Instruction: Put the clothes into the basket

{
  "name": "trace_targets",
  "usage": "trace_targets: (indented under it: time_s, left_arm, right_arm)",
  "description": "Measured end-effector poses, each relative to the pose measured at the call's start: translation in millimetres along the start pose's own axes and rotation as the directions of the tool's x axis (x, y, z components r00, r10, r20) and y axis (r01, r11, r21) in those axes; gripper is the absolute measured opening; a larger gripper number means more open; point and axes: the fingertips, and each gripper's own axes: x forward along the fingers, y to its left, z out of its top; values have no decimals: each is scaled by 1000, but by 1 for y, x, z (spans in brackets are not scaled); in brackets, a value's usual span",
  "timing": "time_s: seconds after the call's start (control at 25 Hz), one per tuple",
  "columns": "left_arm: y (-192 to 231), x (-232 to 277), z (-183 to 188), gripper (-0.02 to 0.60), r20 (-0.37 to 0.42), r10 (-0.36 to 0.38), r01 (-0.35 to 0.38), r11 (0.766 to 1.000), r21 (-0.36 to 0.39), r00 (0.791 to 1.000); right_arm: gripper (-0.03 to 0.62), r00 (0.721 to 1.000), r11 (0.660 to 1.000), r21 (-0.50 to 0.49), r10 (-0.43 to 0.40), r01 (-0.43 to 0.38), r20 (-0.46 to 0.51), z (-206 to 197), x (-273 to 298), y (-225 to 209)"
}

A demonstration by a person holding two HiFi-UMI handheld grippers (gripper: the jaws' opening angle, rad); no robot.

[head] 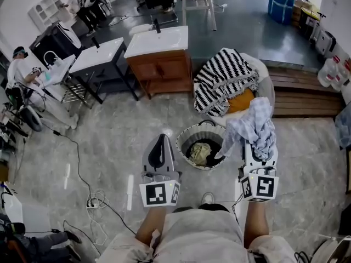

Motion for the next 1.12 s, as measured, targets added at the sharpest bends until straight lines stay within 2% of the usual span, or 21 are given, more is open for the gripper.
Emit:
trace_targets:
  time_s: [0.2, 0.44, 0.76, 0.88, 1.12]
  left_arm:
    - [-14, 30, -7, 5, -12, -15, 15, 1000, 16, 1000]
    - [-11, 63, -23, 5, -33, -18, 18, 1000, 10, 999]
    - [23, 128, -56, 5, -21, -48, 48, 999, 23, 999]
    - [32, 157, -69, 5, -16, -93, 94, 995, 23, 996]
    - [39, 197, -109, 5, -31, -191, 190, 982, -6, 981]
  right_arm:
    - [222, 1000, 1000, 13, 8, -8, 2, -6, 26, -20]
    - [222, 999, 999, 14, 31, -31, -10, -21, 60, -25]
    - [222, 999, 1000, 5, 22, -21, -37, -51, 124, -9]
    - [222, 998, 1000, -1, 28, -28, -50, -61, 151, 0]
    - [222, 991, 1000, -5, -13, 13, -135, -97, 186, 7]
